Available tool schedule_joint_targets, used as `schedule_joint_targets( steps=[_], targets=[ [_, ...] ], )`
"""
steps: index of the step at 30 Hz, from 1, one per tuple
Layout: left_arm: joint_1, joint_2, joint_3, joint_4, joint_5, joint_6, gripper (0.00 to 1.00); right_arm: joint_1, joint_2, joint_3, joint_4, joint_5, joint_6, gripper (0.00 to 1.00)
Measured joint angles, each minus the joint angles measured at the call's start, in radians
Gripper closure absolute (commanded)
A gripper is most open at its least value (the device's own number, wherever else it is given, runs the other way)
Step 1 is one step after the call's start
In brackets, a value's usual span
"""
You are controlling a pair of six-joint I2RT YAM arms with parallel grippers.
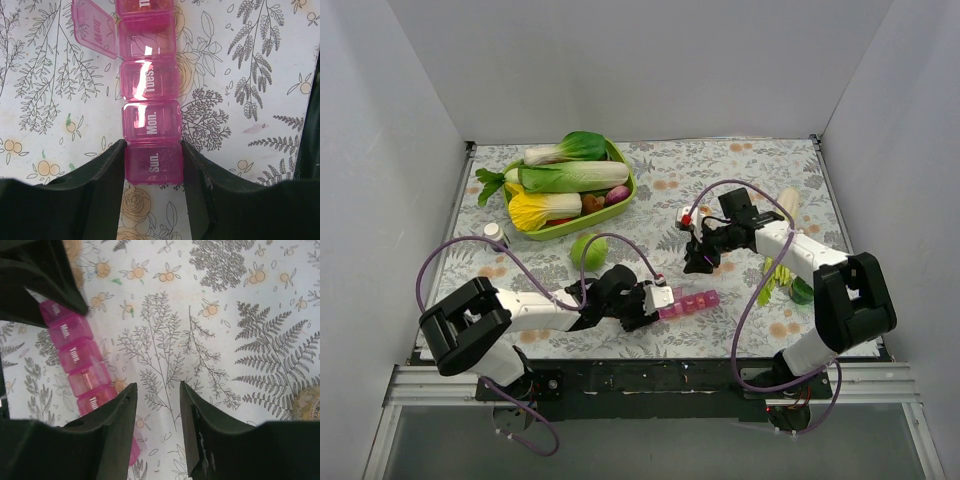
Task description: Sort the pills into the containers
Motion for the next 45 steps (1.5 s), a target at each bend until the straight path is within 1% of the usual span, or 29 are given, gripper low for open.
schedule_joint_targets(
  steps=[2, 3, 4, 5, 6, 9, 13, 17, 25, 31, 32, 35, 36, 37, 39, 40, 43, 44, 45],
  targets=[
    [0.000, 0.013, 0.014, -0.007, -0.001, -0.003, 0.91, -0.011, -0.042, 0.000, -0.042, -0.042, -0.056, 0.57],
    [0.000, 0.020, 0.021, -0.010, -0.001, -0.004, 0.91, -0.010, -0.053, 0.000, -0.059, -0.060, -0.076, 0.63],
    [0.000, 0.025, 0.027, -0.013, -0.001, -0.005, 0.91, -0.007, -0.061, 0.000, -0.077, -0.079, -0.100, 0.66],
    [0.000, 0.031, 0.034, -0.014, -0.001, -0.006, 0.91, -0.005, -0.063, 0.000, -0.098, -0.100, -0.132, 0.72],
    [0.000, 0.034, 0.037, -0.018, -0.001, -0.006, 0.91, -0.002, -0.060, 0.000, -0.121, -0.115, -0.159, 0.83],
    [0.000, 0.035, 0.039, -0.021, -0.001, -0.007, 0.91, 0.019, -0.026, 0.000, -0.192, -0.145, -0.227, 0.94],
    [0.000, 0.035, 0.044, -0.032, 0.000, -0.011, 0.91, 0.039, 0.027, 0.023, -0.239, -0.153, -0.269, 0.98],
    [0.000, 0.037, 0.045, -0.034, 0.000, -0.014, 0.91, 0.042, 0.049, 0.039, -0.230, -0.134, -0.264, 0.99],
    [-0.002, 0.041, 0.050, -0.034, 0.000, -0.015, 0.91, 0.080, 0.087, 0.042, -0.132, -0.029, -0.151, 0.99],
    [-0.002, 0.044, 0.050, -0.029, -0.001, -0.021, 0.90, 0.105, 0.109, 0.042, -0.091, 0.031, -0.085, 0.99],
    [-0.002, 0.045, 0.051, -0.028, -0.002, -0.023, 0.88, 0.106, 0.111, 0.042, -0.087, 0.036, -0.080, 0.98],
    [-0.002, 0.052, 0.058, -0.028, -0.009, -0.033, 0.76, 0.105, 0.110, 0.042, -0.085, 0.039, -0.072, 0.92],
    [-0.002, 0.055, 0.061, -0.029, -0.012, -0.038, 0.71, 0.101, 0.109, 0.042, -0.085, 0.038, -0.069, 0.87],
    [-0.002, 0.057, 0.064, -0.028, -0.014, -0.042, 0.62, 0.095, 0.105, 0.043, -0.086, 0.037, -0.067, 0.84],
    [-0.003, 0.058, 0.066, -0.028, -0.027, -0.053, 0.52, 0.074, 0.083, 0.043, -0.093, 0.025, -0.060, 0.77],
    [-0.003, 0.058, 0.066, -0.028, -0.033, -0.058, 0.45, 0.061, 0.065, 0.043, -0.097, 0.018, -0.059, 0.76],
    [-0.003, 0.058, 0.069, -0.032, -0.057, -0.078, 0.36, 0.001, -0.016, 0.043, -0.105, -0.013, -0.059, 0.69],
    [-0.003, 0.058, 0.073, -0.036, -0.065, -0.087, 0.24, -0.022, -0.049, 0.043, -0.106, -0.024, -0.061, 0.67],
    [-0.003, 0.058, 0.077, -0.042, -0.073, -0.095, 0.21, -0.038, -0.074, 0.043, -0.105, -0.032, -0.063, 0.64]
  ],
)
